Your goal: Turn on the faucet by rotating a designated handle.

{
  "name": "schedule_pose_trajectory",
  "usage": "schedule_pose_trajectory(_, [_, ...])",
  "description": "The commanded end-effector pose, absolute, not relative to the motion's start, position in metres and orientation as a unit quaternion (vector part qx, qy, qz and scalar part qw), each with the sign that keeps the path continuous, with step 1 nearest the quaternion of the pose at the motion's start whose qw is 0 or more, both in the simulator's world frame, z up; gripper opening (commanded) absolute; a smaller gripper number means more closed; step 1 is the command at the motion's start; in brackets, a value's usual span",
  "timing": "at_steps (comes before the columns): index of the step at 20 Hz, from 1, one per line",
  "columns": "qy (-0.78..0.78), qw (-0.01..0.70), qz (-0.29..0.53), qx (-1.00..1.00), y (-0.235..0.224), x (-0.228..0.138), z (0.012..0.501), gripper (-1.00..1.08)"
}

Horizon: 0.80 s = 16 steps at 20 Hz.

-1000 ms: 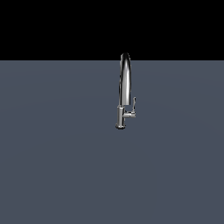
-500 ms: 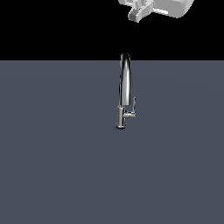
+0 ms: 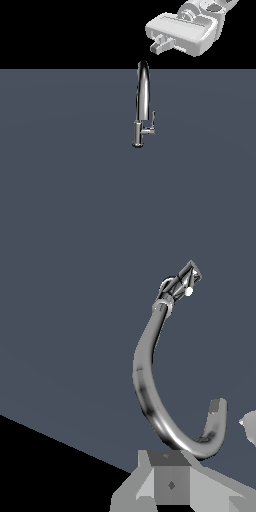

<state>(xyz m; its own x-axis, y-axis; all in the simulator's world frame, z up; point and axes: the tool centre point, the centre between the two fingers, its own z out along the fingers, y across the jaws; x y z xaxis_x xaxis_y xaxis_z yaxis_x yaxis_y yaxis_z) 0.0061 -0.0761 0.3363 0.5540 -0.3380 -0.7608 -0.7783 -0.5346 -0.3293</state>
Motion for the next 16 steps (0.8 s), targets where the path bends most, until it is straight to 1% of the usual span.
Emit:
schedule_pose_trajectory(1, [0.36, 0.358, 0.342, -0.791, -0.081, 0.016, 0.32, -1.0])
schedule_pose_trajectory(10, [0.424, 0.425, 0.407, -0.689, -0.095, 0.047, 0.251, -1.0])
schedule_pose_trajectory(16, [0.464, 0.466, 0.446, -0.608, -0.099, 0.06, 0.199, -1.0])
